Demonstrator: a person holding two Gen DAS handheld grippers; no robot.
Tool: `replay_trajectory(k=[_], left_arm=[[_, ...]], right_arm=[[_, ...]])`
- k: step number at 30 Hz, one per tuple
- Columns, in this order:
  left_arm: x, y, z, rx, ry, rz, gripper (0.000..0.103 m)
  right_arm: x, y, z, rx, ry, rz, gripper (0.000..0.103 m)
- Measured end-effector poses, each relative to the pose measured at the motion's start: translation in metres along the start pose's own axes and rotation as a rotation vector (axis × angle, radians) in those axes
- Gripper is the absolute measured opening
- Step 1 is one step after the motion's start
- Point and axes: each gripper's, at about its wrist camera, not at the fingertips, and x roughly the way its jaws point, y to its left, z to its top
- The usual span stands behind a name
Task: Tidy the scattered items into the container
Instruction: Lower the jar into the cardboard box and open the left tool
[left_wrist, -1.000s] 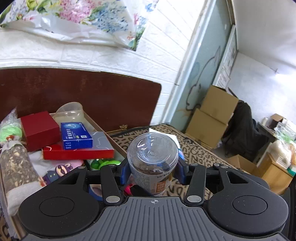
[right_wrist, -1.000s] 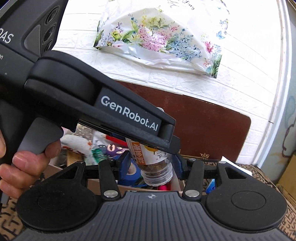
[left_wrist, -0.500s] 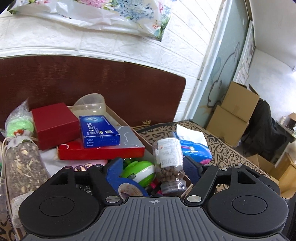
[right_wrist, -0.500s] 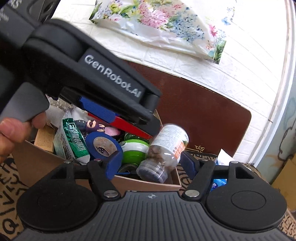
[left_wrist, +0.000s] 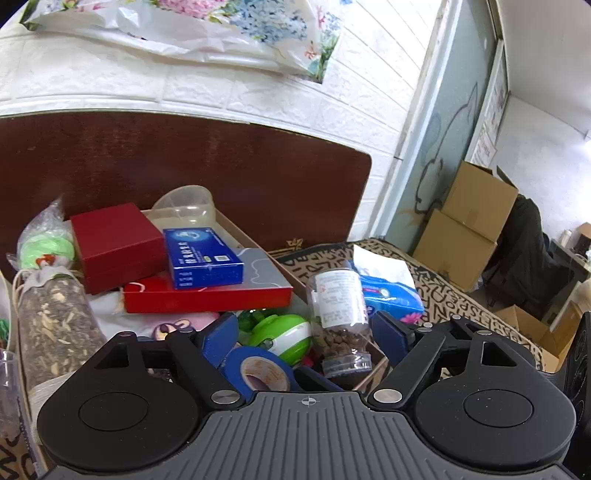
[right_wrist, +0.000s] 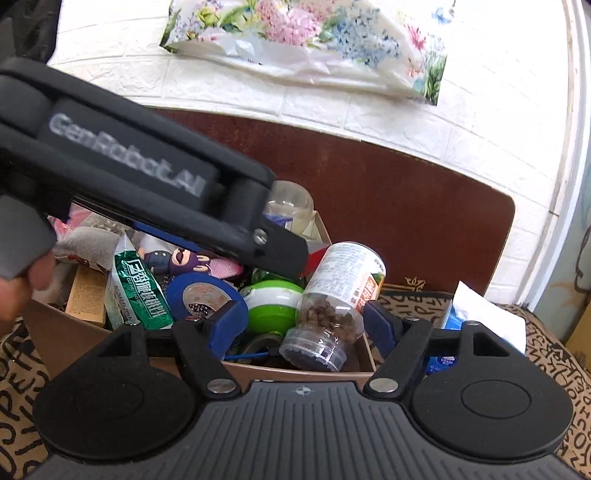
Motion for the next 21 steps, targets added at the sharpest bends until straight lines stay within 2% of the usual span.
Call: replay_trajectory(k=[6, 11, 12, 13, 14, 16, 21], left_arm=[[0.003, -0.004, -0.002, 0.003, 0.005, -0.002, 0.089], [-0.003, -0.013, -0.008, 0.066, 0.004, 0.016, 0.093], [-0.006, -0.015, -0.009, 0.077, 0.004, 0.018, 0.095], [-0.009, -0.016, -0.011, 0.085, 0.006, 0.018, 0.101], [-0.013, -0.018, -0.012, 0.089, 0.009, 0.019, 0.103], [-0.024, -0.021, -0.017, 0.096, 0.005, 0.027, 0.103], [-0.056, -0.025, -0.029, 0.091, -0.015, 0.077, 0.103]], right_arm=[[-0.006, 0.002, -0.003, -0.030, 0.005, 0.015, 0.078], [-0.010, -0.001, -0.001, 0.002, 0.007, 0.010, 0.077], [-0.013, -0.001, 0.000, 0.002, 0.001, 0.001, 0.085], [-0.017, 0.000, 0.001, 0.004, -0.013, -0.010, 0.099], [-0.022, 0.001, 0.002, 0.006, -0.032, -0.020, 0.103], [-0.033, 0.004, 0.006, 0.008, -0.053, -0.023, 0.103], [-0.060, 0.022, 0.010, 0.021, -0.040, 0.013, 0.103]])
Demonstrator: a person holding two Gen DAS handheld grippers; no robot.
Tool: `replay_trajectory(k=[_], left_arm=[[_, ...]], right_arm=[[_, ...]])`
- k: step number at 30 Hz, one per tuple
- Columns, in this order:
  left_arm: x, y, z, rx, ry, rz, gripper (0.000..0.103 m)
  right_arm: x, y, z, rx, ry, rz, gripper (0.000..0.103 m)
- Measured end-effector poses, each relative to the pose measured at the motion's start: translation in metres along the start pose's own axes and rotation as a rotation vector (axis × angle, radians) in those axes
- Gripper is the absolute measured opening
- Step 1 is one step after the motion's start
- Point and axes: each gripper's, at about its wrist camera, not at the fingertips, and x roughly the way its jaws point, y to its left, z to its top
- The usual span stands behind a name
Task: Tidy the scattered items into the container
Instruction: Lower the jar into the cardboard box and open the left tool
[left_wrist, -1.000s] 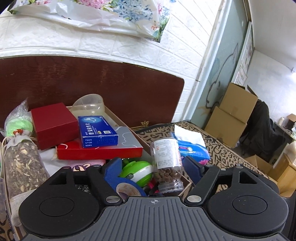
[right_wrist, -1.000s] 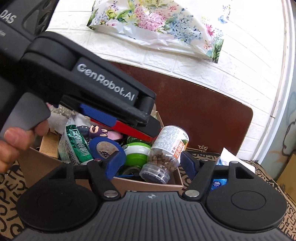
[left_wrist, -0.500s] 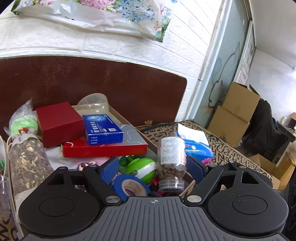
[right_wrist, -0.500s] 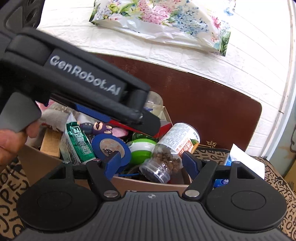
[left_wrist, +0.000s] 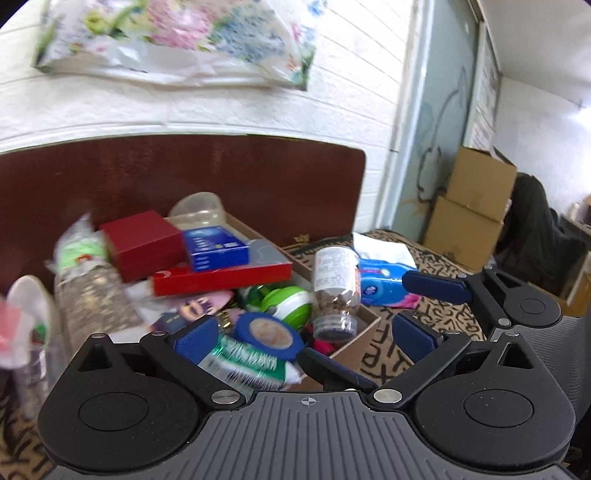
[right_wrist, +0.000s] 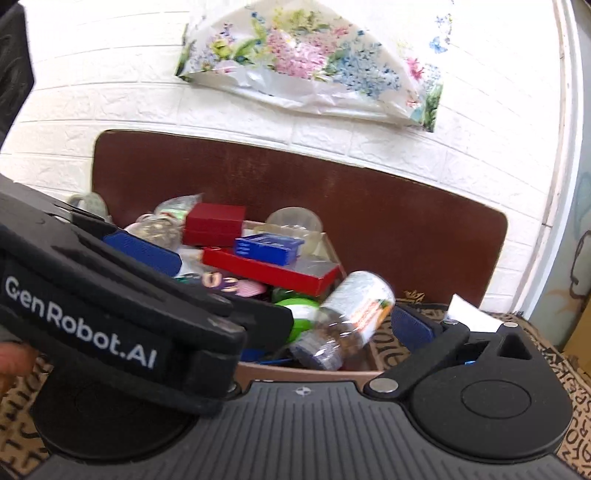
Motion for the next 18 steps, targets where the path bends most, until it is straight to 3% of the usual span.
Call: replay_trajectory(k=[7, 18], left_arm=[[-0.043, 0.013, -0.018, -0.083, 0.054, 0.087, 0.103], [-0.110, 0.054, -0.055, -0.200, 0.049, 0.144, 0.103]], right_arm=[[0.003, 0.033, 0.005, -0.028, 0.039, 0.043, 0.103], [-0.020, 0.106, 0.008, -0.065, 0.070, 0.169, 0.103]])
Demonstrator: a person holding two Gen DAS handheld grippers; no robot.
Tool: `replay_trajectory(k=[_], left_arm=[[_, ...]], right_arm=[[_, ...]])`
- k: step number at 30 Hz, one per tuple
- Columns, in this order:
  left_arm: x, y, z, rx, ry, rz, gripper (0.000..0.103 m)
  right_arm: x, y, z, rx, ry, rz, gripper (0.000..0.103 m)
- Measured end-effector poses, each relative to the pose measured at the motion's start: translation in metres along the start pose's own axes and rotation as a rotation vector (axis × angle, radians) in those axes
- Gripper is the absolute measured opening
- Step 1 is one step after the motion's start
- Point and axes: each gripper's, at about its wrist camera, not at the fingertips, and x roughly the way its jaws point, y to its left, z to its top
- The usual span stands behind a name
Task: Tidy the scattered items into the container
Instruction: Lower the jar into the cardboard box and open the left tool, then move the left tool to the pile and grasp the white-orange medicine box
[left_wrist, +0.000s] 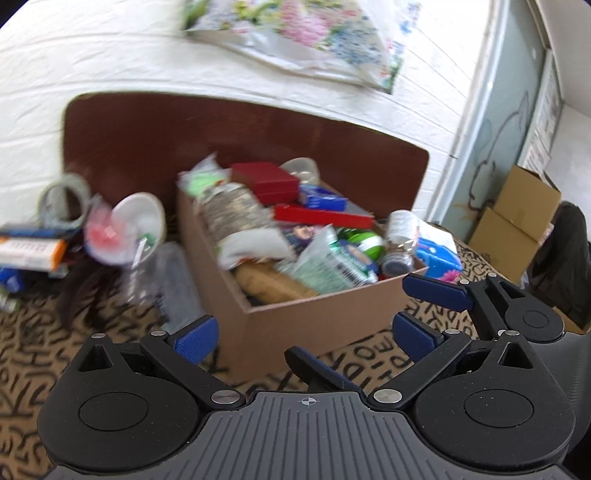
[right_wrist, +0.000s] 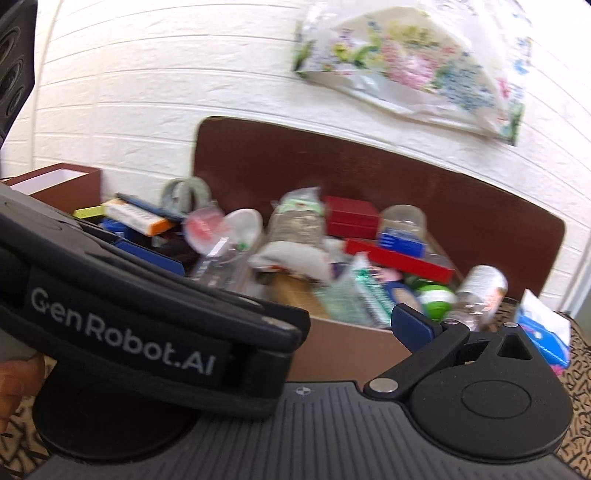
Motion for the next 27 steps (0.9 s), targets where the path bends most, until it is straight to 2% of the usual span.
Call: replay_trajectory(k=[12, 17, 27], left_arm=[[-0.048, 0.086, -0.061, -0.182, 0.030, 0.066, 0.103], [-0.061, 0.116, -0.069, -0.230, 0.017, 0.076, 0.103], [-0.060, 0.169, -0.064, -0.306, -0.006, 0.107, 0.103]], right_arm=[[0.020, 0.097, -0.015, -0.072, 0.081, 0.167, 0.103], [0.030, 0.126, -0.011, -0.111, 0.090, 0.206, 0.103], [0.062, 0.158, 0.008, -0.173, 0.077, 0.211, 0.103]])
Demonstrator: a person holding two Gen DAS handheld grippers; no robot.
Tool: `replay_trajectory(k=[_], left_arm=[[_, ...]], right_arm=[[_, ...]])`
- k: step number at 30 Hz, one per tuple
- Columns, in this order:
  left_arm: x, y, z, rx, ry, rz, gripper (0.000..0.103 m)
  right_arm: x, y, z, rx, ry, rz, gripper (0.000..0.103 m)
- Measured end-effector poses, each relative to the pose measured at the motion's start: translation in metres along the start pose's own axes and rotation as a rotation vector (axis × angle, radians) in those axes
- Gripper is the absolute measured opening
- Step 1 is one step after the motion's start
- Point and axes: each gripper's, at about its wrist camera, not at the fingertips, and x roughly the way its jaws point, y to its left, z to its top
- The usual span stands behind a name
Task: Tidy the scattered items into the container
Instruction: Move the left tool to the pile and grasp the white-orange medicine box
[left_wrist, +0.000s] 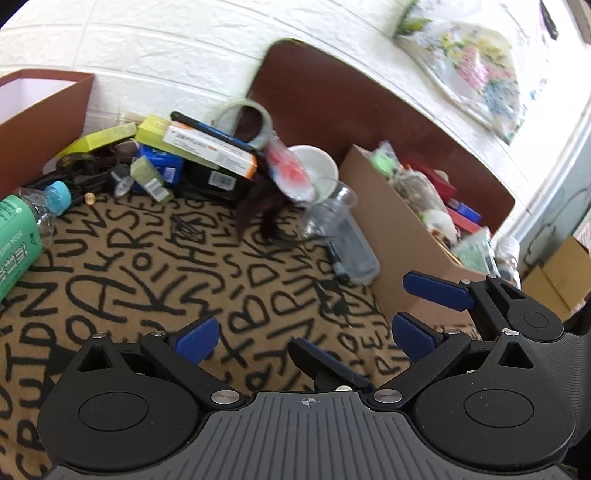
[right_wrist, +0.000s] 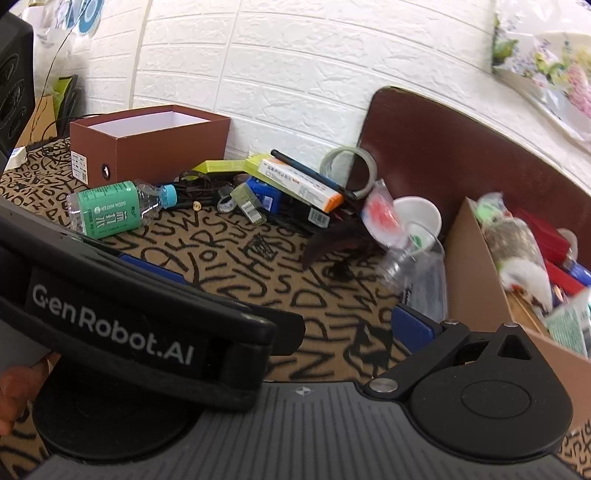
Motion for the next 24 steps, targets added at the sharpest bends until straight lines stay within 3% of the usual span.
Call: replay_trajectory(k=[4, 12, 16, 24], left_arm=[[0.007, 0.013, 0.020, 0.002, -0.023, 0.007, 0.103], [0.031, 0.047, 0.080, -0.008, -0.121, 0.055, 0.093], [0.054, 0.069, 0.108, -0.024, -0.131, 0.088, 0.086], [0.094, 0.091, 0.142, 0.004, -0.127, 0.118, 0.084]], right_arm=[[0.019, -0.002, 0.017, -0.007, -0.026, 0.003, 0.103], [0.073, -0.017, 0.050, 0.020, -0.109, 0.017, 0.102], [0.103, -0.027, 0.059, 0.026, -0.106, 0.019, 0.098], [0.156, -0.045, 0.065, 0.082, -0.049, 0.054, 0.086]])
